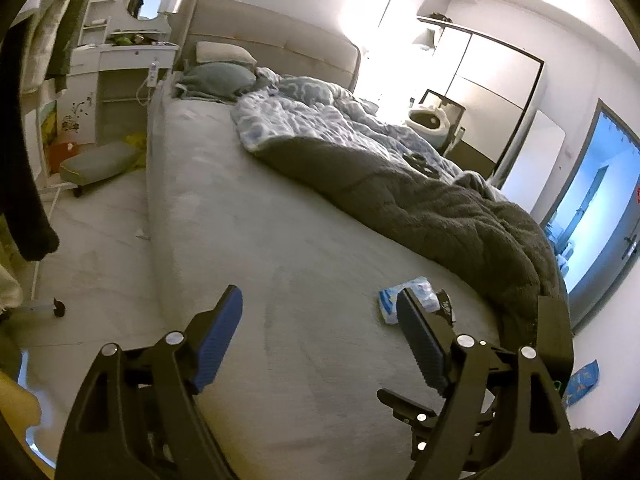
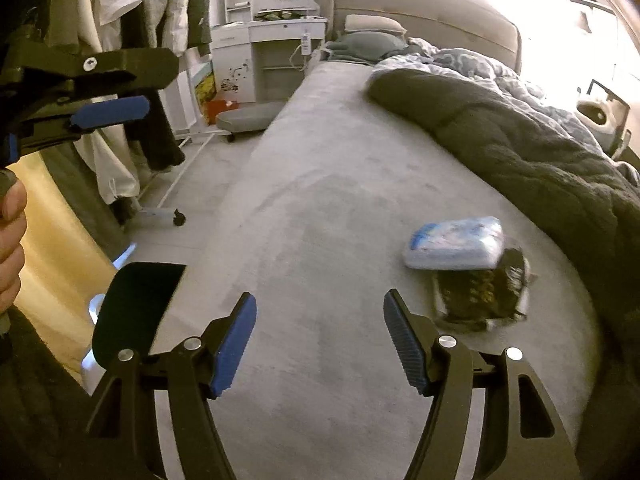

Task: Collect trash
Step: 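Move both tools back over the bed toward the tissue pack and black bag, then close the left gripper on the blue-and-white tissue pack, then close the right gripper on the black 'Face' tissue bag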

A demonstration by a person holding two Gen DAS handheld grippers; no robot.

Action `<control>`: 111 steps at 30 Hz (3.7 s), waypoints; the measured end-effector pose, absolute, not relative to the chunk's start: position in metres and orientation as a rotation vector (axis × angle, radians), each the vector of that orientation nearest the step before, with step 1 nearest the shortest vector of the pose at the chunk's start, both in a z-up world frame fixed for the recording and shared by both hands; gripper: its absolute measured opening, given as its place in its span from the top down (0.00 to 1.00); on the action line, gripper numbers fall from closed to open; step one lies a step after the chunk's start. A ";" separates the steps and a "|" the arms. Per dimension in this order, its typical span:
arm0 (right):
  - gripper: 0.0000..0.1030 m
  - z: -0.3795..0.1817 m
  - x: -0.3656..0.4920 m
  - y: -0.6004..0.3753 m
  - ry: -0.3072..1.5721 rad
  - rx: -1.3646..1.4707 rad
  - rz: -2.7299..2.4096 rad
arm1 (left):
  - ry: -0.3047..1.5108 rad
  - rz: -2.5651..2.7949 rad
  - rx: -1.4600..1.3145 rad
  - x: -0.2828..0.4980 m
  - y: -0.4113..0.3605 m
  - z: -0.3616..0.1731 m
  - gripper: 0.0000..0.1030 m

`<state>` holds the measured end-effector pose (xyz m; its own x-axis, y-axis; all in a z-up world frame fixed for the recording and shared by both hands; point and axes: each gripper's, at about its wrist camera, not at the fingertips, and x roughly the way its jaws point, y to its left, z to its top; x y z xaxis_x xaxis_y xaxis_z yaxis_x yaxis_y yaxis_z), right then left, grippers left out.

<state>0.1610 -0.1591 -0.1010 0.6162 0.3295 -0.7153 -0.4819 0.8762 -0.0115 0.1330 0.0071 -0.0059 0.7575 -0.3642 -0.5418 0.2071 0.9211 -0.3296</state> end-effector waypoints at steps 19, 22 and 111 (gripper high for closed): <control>0.21 -0.106 0.159 -0.221 0.713 -0.267 0.328 | 0.748 -0.410 -0.254 0.169 -0.051 -0.033 0.10; 0.18 -0.106 0.157 -0.225 0.701 -0.284 0.309 | 0.759 -0.428 -0.252 0.176 -0.060 -0.036 0.09; 0.32 -0.112 0.227 -0.211 0.757 -0.256 0.146 | 0.722 -0.445 -0.321 0.232 -0.024 -0.039 0.26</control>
<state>0.2265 -0.2109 -0.1122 0.7187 0.0382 -0.6943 -0.2219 0.9589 -0.1769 0.2319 -0.0244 -0.0391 0.6647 -0.4945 -0.5601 0.2784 0.8596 -0.4286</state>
